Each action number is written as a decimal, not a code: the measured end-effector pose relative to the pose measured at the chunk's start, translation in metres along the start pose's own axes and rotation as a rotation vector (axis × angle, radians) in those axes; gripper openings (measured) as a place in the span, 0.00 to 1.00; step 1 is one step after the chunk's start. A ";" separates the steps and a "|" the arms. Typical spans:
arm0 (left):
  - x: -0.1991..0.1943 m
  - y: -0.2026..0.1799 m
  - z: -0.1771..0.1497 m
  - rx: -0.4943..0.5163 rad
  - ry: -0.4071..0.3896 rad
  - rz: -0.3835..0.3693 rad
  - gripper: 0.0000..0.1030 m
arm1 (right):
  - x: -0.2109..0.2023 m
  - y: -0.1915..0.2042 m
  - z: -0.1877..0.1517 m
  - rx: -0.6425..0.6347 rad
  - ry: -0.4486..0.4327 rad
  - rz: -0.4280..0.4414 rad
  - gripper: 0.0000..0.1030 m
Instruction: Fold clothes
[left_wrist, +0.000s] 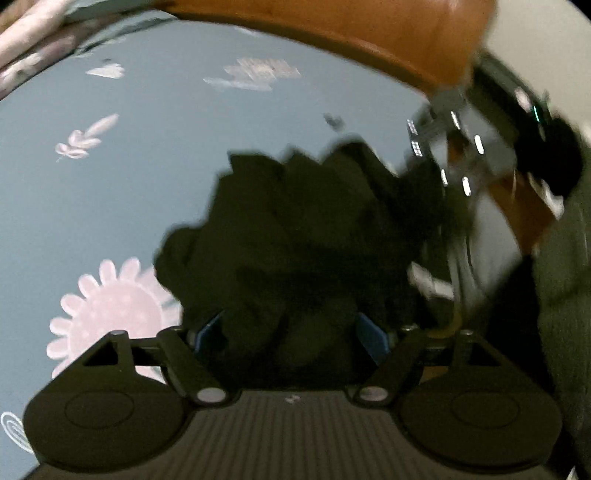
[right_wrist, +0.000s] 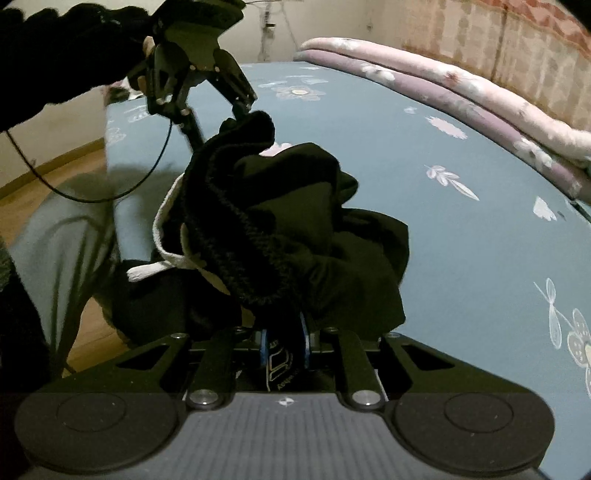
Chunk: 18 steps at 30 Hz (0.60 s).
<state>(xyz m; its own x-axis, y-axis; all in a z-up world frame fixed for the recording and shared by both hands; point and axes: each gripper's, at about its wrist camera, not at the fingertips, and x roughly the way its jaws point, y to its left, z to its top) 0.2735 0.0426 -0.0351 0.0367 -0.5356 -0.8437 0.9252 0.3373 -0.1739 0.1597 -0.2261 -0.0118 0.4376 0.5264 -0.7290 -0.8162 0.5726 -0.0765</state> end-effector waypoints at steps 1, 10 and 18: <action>0.001 -0.003 -0.003 0.012 0.006 0.020 0.74 | 0.001 -0.001 0.000 -0.021 -0.005 -0.006 0.25; 0.002 -0.010 0.000 0.005 -0.024 0.072 0.49 | 0.025 0.006 0.003 -0.263 -0.036 -0.128 0.46; -0.020 -0.031 0.004 0.035 -0.072 0.200 0.23 | 0.028 0.013 0.009 -0.399 -0.092 -0.224 0.56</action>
<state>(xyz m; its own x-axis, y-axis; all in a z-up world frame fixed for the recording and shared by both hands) 0.2458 0.0399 -0.0105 0.2467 -0.5154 -0.8207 0.9094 0.4158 0.0123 0.1644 -0.1985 -0.0269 0.6363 0.4810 -0.6031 -0.7714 0.4017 -0.4935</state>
